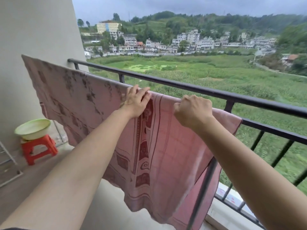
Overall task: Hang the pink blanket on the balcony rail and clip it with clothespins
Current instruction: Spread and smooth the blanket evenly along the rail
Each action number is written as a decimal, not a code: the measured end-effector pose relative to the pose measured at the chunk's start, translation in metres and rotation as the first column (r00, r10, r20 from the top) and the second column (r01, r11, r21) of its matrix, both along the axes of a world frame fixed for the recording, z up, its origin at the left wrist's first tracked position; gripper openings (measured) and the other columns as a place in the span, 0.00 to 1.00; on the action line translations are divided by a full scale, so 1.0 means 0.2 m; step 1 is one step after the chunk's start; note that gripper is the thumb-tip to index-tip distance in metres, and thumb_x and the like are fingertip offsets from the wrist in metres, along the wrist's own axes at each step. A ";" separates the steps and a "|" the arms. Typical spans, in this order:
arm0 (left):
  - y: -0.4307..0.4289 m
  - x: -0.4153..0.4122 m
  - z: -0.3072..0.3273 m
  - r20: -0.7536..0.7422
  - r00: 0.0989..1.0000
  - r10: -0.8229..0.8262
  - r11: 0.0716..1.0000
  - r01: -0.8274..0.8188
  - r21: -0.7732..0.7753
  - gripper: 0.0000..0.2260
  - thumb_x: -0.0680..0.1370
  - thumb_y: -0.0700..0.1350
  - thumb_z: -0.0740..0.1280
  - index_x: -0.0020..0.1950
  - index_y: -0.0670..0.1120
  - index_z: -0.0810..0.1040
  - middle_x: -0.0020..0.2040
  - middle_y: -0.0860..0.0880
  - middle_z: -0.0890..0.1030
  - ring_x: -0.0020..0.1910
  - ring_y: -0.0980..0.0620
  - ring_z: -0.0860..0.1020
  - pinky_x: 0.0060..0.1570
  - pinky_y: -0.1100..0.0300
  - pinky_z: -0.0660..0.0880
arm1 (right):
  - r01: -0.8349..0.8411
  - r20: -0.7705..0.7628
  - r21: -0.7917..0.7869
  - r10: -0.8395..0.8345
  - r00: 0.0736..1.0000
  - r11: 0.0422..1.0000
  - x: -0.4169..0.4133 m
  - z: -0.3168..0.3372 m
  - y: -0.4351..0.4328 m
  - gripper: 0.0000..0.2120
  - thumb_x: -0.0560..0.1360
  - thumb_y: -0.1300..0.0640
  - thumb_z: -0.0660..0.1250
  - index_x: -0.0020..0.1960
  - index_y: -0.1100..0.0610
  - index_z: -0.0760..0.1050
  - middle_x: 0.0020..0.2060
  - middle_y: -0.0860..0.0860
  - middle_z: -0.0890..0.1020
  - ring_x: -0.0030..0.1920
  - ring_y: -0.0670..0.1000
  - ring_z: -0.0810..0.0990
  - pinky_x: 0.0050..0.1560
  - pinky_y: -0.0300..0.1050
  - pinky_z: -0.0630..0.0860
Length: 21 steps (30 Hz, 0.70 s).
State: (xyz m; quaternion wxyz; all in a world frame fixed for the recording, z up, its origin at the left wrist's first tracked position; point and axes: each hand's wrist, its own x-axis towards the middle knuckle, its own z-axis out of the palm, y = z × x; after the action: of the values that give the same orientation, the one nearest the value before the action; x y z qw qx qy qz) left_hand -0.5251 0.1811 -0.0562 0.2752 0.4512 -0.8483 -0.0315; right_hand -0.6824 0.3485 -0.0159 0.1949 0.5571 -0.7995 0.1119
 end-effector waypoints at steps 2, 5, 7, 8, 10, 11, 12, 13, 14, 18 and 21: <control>-0.07 0.10 -0.01 0.039 0.999 0.000 1.000 0.000 0.015 0.21 0.82 0.59 0.49 0.76 0.61 0.58 0.79 0.52 0.54 0.77 0.50 0.49 0.73 0.41 0.49 | -0.054 0.031 -0.007 0.054 0.998 0.999 0.09 0.01 -0.11 0.17 0.79 0.48 0.49 0.47 0.58 0.71 0.43 0.56 0.77 0.40 0.56 0.74 0.39 0.49 0.66; -0.20 0.24 0.00 0.147 0.989 -0.009 0.997 0.021 -0.079 0.21 0.83 0.55 0.49 0.77 0.60 0.56 0.79 0.53 0.55 0.77 0.51 0.50 0.71 0.43 0.50 | -0.104 0.052 -0.047 0.106 0.993 0.994 0.22 -0.01 -0.32 0.18 0.79 0.47 0.49 0.48 0.58 0.71 0.43 0.55 0.76 0.40 0.56 0.74 0.41 0.50 0.67; -0.31 0.32 0.02 0.178 0.984 -0.010 0.993 0.031 -0.111 0.21 0.83 0.54 0.49 0.76 0.60 0.57 0.78 0.53 0.57 0.77 0.51 0.51 0.70 0.45 0.51 | -0.108 0.062 -0.067 0.112 0.992 0.992 0.30 -0.05 -0.49 0.16 0.79 0.47 0.50 0.48 0.58 0.71 0.43 0.55 0.76 0.41 0.56 0.73 0.41 0.50 0.66; -0.38 0.35 0.02 0.184 0.983 -0.012 0.992 0.034 -0.120 0.20 0.83 0.54 0.48 0.76 0.59 0.58 0.78 0.53 0.58 0.77 0.51 0.52 0.70 0.46 0.51 | -0.107 0.067 -0.076 0.112 0.991 0.991 0.34 -0.06 -0.57 0.16 0.79 0.48 0.50 0.47 0.57 0.70 0.44 0.55 0.76 0.41 0.56 0.73 0.42 0.50 0.66; -0.56 0.44 0.01 0.174 0.985 -0.017 0.991 0.039 -0.126 0.20 0.83 0.55 0.47 0.76 0.59 0.59 0.78 0.53 0.58 0.77 0.51 0.52 0.71 0.46 0.50 | -0.112 0.059 -0.104 0.119 0.991 0.988 0.42 -0.08 -0.76 0.17 0.80 0.47 0.49 0.48 0.57 0.71 0.44 0.55 0.76 0.41 0.56 0.74 0.41 0.50 0.66; -0.67 0.49 0.01 0.161 0.987 -0.018 0.991 0.039 -0.126 0.20 0.83 0.56 0.47 0.76 0.60 0.60 0.78 0.53 0.59 0.77 0.51 0.52 0.71 0.46 0.49 | -0.117 0.046 -0.120 0.123 0.991 0.986 0.46 -0.09 -0.84 0.19 0.80 0.47 0.48 0.49 0.58 0.72 0.43 0.55 0.76 0.41 0.56 0.74 0.41 0.49 0.66; -0.79 0.54 0.00 0.142 0.990 -0.018 0.992 0.036 -0.123 0.20 0.83 0.56 0.46 0.75 0.60 0.61 0.77 0.53 0.60 0.77 0.52 0.53 0.72 0.46 0.49 | -0.122 0.031 -0.134 0.127 0.991 0.983 0.49 -0.10 -0.93 0.19 0.81 0.47 0.47 0.49 0.58 0.72 0.41 0.55 0.74 0.40 0.56 0.74 0.39 0.49 0.66; -0.92 0.59 0.00 0.118 0.993 -0.014 0.994 0.027 -0.109 0.20 0.83 0.57 0.46 0.74 0.60 0.62 0.77 0.54 0.61 0.77 0.52 0.54 0.72 0.46 0.49 | -0.128 0.020 -0.145 0.132 0.991 0.981 0.53 -0.09 -1.02 0.19 0.81 0.47 0.47 0.48 0.58 0.72 0.40 0.54 0.73 0.39 0.56 0.73 0.38 0.48 0.66; -1.04 0.64 0.01 0.094 0.996 -0.003 0.996 0.011 -0.091 0.20 0.83 0.58 0.46 0.73 0.60 0.64 0.76 0.54 0.62 0.77 0.51 0.55 0.72 0.45 0.50 | -0.134 0.015 -0.149 0.138 0.990 0.980 0.57 -0.09 -1.11 0.18 0.81 0.47 0.47 0.47 0.57 0.71 0.39 0.54 0.72 0.38 0.56 0.72 0.37 0.48 0.65; -1.49 0.86 0.04 0.098 0.995 0.016 0.997 -0.009 -0.076 0.24 0.80 0.61 0.44 0.69 0.57 0.71 0.71 0.54 0.70 0.74 0.50 0.62 0.72 0.43 0.56 | -0.177 -0.001 -0.090 0.177 0.984 0.980 0.78 -0.06 -1.49 0.20 0.82 0.45 0.47 0.47 0.56 0.71 0.37 0.53 0.74 0.35 0.55 0.71 0.31 0.46 0.62; -1.76 1.03 0.03 0.066 0.994 0.083 0.994 -0.077 -0.083 0.21 0.81 0.59 0.47 0.69 0.57 0.71 0.73 0.52 0.67 0.74 0.50 0.60 0.72 0.45 0.55 | -0.200 -0.019 -0.071 0.199 0.980 0.977 0.95 -0.07 -1.77 0.26 0.82 0.38 0.47 0.50 0.57 0.73 0.39 0.53 0.77 0.36 0.55 0.74 0.29 0.46 0.60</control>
State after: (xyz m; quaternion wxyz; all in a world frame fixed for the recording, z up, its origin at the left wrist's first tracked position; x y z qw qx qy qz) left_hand -0.3194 -0.1713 -0.0492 0.2645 0.4742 -0.8392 0.0294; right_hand -0.4923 -0.0053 -0.0308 0.2075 0.6277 -0.7337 0.1568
